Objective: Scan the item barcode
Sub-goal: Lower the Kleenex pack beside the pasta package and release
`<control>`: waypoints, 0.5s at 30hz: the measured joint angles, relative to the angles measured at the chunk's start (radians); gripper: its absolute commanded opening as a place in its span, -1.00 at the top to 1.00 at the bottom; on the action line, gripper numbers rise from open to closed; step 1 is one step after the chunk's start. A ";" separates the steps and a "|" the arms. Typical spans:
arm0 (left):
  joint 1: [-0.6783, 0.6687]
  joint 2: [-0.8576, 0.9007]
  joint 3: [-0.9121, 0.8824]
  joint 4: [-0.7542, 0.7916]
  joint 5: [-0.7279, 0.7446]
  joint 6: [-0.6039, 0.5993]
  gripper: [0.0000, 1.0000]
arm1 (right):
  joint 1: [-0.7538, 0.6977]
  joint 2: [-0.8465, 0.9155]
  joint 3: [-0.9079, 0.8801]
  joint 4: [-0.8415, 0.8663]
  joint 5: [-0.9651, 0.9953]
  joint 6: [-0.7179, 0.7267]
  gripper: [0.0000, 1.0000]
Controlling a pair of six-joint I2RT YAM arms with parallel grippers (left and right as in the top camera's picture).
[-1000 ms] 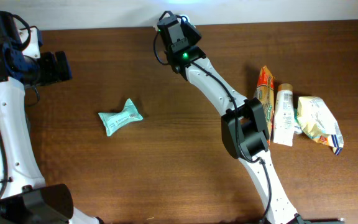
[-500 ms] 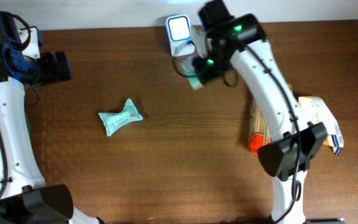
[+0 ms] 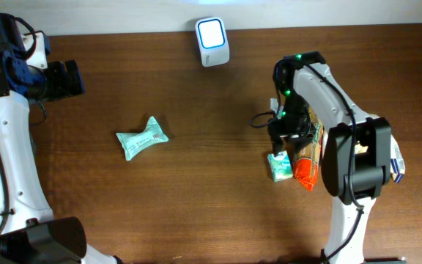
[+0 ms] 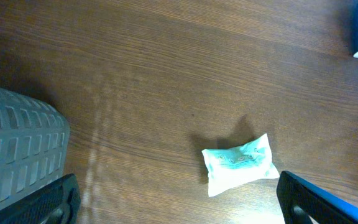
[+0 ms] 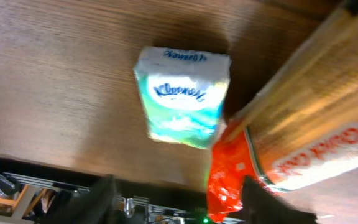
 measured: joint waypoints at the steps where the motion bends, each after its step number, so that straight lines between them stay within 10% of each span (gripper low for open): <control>1: 0.000 0.000 0.000 0.000 0.000 0.000 -0.98 | -0.007 0.000 0.005 -0.001 -0.006 -0.001 -0.97; 7: 0.000 0.000 0.000 0.000 0.000 0.000 -0.98 | -0.009 0.000 0.067 0.127 -0.229 0.000 -0.97; 15: 0.000 0.000 0.000 0.000 0.000 0.000 -0.98 | 0.197 0.000 0.077 0.764 -0.654 0.213 -0.87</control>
